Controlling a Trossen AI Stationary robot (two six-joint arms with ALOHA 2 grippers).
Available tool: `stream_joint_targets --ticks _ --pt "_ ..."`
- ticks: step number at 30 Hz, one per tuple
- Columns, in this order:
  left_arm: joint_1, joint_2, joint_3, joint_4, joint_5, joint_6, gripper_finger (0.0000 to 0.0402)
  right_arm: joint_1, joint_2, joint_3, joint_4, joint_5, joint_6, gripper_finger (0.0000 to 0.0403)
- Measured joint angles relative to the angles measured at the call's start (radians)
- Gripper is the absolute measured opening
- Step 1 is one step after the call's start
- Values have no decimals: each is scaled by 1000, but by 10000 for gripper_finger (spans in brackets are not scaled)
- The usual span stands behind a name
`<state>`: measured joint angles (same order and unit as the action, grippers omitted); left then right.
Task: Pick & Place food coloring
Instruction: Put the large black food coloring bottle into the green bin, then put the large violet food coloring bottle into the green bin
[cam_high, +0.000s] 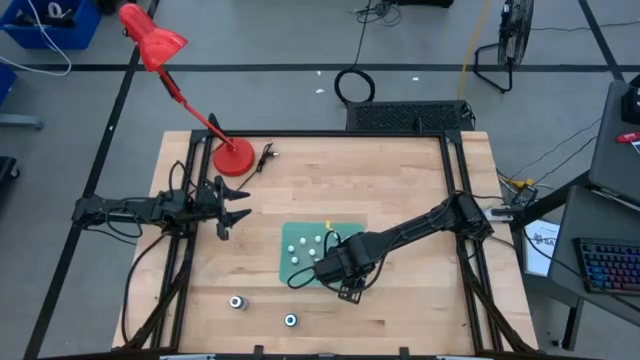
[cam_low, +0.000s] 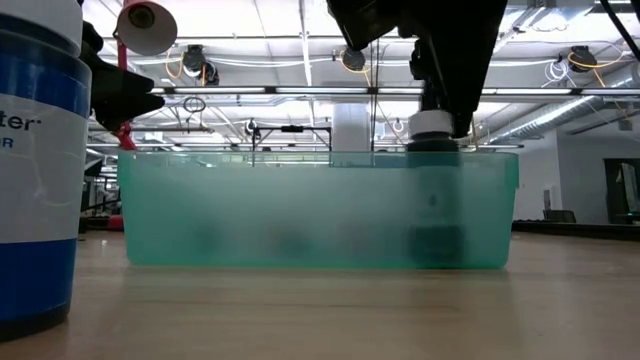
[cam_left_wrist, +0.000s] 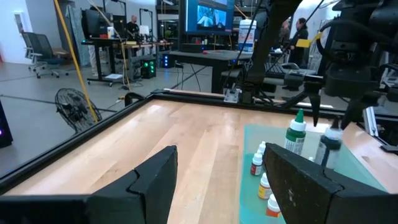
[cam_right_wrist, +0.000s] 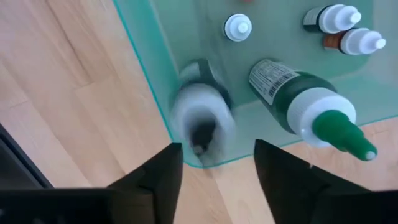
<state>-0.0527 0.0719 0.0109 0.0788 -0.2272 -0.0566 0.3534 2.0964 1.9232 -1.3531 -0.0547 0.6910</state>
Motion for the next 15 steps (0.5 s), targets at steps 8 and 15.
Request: stream_joint_targets --ticks 8,15 --pt "0 0 0 0 0 0 241 0 -8 0 -11 -35 4 216" --pt "0 0 0 0 0 0 241 31 -115 -1 -84 9 26 210"
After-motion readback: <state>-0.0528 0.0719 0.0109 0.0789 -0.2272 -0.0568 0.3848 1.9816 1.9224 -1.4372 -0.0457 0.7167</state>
